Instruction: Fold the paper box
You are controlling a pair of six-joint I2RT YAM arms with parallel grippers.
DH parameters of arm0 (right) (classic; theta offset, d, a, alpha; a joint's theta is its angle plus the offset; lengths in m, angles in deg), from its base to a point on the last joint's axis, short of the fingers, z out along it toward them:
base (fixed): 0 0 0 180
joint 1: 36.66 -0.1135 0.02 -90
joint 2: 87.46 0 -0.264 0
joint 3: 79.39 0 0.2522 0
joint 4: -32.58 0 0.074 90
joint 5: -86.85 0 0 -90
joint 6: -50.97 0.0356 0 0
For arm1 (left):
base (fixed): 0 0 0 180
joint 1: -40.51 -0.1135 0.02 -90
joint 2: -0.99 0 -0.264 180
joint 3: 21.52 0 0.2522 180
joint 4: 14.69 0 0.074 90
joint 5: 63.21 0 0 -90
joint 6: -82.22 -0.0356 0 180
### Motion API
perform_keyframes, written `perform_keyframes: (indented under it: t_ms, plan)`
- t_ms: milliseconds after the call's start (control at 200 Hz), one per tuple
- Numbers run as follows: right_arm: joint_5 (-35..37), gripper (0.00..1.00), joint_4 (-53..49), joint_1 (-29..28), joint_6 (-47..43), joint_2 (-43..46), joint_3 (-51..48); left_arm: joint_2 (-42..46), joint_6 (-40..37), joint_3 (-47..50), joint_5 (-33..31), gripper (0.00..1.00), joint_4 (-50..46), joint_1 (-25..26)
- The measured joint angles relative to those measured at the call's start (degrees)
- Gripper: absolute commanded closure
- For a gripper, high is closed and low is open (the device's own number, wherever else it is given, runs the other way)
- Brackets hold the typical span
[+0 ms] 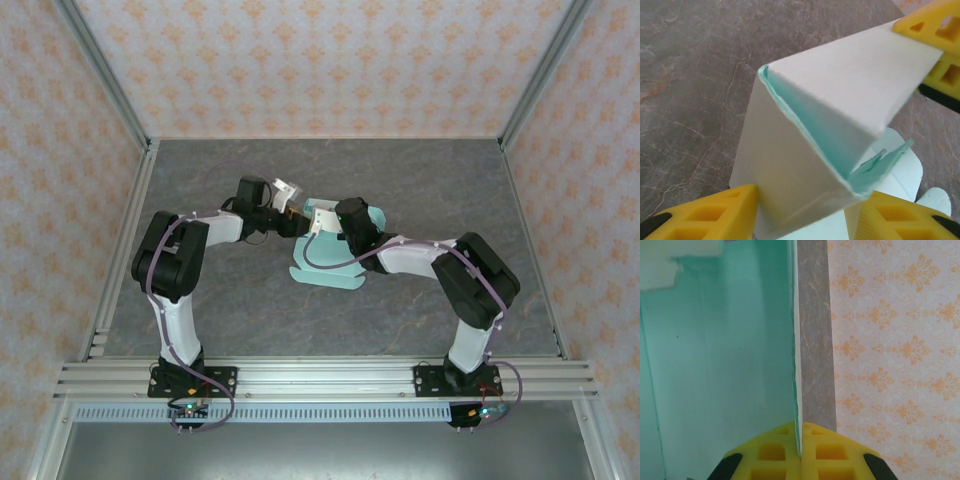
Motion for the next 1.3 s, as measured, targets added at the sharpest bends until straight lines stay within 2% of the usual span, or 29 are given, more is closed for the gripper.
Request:
perform_keyframes:
  t_ms: [535, 886, 1301]
  plan:
    - [-1.77, 1.00, -3.72, 0.72, 0.68, 0.02, 2.03, -0.28, 4.22, -1.75, -9.03, 0.50, -0.17, 1.86]
    - [-2.10, 1.00, -6.40, 1.40, 1.03, 0.00, 3.37, -0.33, 6.75, -2.56, -14.16, 0.56, -0.17, 3.43]
    - [-0.79, 1.00, 0.11, 1.38, -4.90, -2.32, 2.97, -0.37, 7.80, -2.54, -17.68, 0.56, 0.09, 3.74]
